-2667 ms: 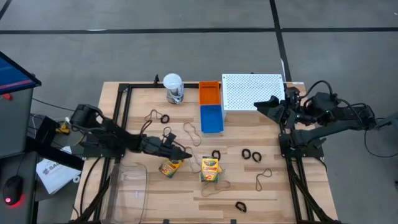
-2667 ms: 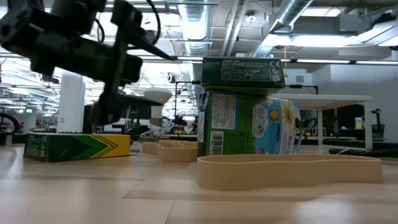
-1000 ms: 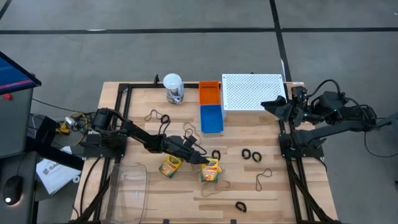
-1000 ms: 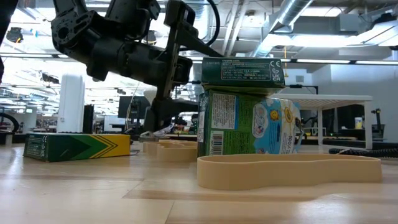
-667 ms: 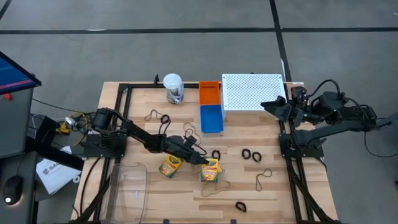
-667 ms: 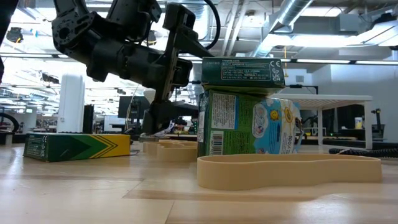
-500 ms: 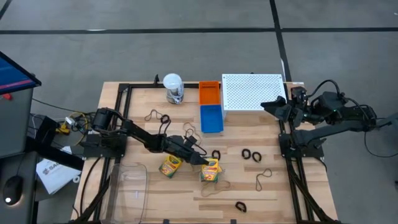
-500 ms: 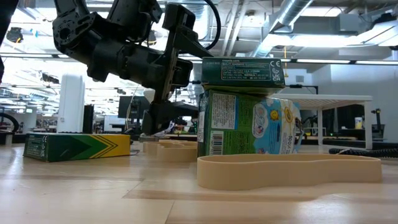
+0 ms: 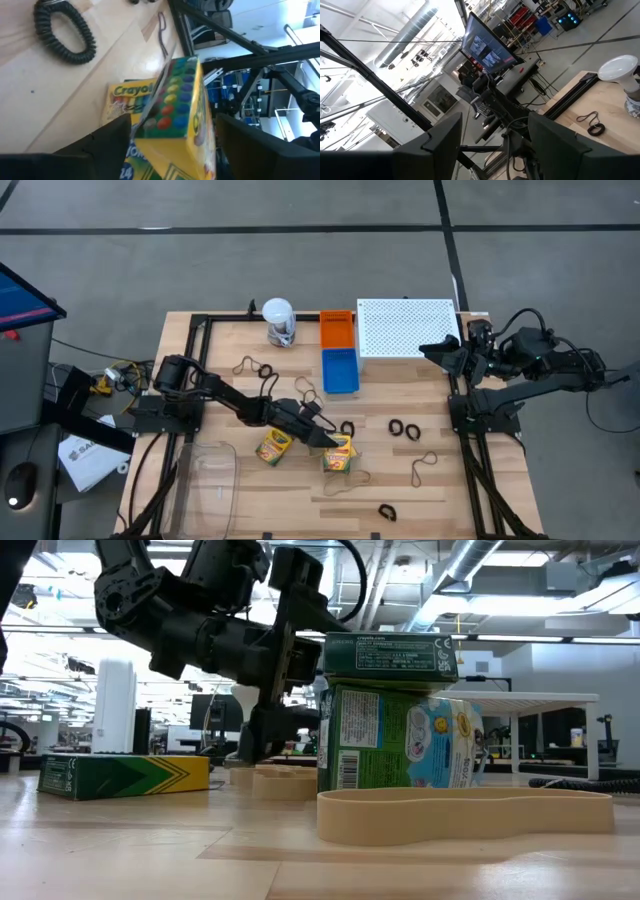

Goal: Pick & Place Office Desk Supplies
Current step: Put the box of crayons into the transparent bin

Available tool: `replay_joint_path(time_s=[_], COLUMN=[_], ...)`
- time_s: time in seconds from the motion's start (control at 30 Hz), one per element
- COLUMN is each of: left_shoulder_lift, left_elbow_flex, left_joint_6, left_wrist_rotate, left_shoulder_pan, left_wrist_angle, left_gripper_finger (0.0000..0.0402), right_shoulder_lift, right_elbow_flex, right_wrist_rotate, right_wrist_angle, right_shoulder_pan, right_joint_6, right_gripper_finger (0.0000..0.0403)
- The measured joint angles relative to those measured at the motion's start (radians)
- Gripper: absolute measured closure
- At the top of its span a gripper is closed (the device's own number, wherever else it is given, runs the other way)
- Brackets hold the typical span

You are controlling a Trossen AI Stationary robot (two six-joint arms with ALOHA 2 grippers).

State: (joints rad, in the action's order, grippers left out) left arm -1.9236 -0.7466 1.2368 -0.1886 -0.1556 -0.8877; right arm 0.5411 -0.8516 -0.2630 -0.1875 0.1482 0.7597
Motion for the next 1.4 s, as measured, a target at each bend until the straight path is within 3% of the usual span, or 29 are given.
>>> replay_joint_path(time_s=[0.5, 0.67, 0.8, 0.97, 1.17, 1.3, 1.4], left_shoulder_lift=[-0.006, -0.007, -0.007, -0.003, 0.09, 0.227, 0.377], left_elbow_flex=[-0.006, -0.004, -0.004, -0.004, -0.003, -0.004, -0.004], left_joint_6=[-0.01, -0.017, -0.011, 0.005, 0.008, -0.018, -0.084], left_wrist_rotate=[-0.046, -0.064, -0.144, -0.21, -0.267, -0.319, -0.347], left_shoulder_pan=[0.011, 0.041, 0.059, 0.06, 0.06, 0.06, 0.06], left_wrist_angle=[-0.049, -0.101, -0.164, -0.231, -0.233, -0.091, 0.145], left_gripper_finger=[0.0316, 0.0315, 0.0302, 0.0315, 0.0311, 0.0314, 0.0315], right_shoulder_lift=[0.0, 0.0, 0.0, 0.0, 0.0, 0.0, 0.0], right_elbow_flex=[0.0, 0.0, 0.0, 0.0, 0.0, 0.0, 0.0], right_wrist_rotate=[-0.002, -0.003, -0.003, -0.002, -0.002, -0.002, -0.004], right_wrist_angle=[-0.004, -0.003, -0.003, -0.003, 0.001, 0.001, 0.002], right_shoulder_pan=[0.0, 0.0, 0.0, 0.0, 0.0, 0.0, 0.0], right_joint_6=[0.0, 0.001, 0.001, 0.001, -0.004, -0.013, -0.024], right_gripper_finger=[0.0179, 0.0179, 0.0179, 0.0179, 0.0179, 0.0179, 0.0179])
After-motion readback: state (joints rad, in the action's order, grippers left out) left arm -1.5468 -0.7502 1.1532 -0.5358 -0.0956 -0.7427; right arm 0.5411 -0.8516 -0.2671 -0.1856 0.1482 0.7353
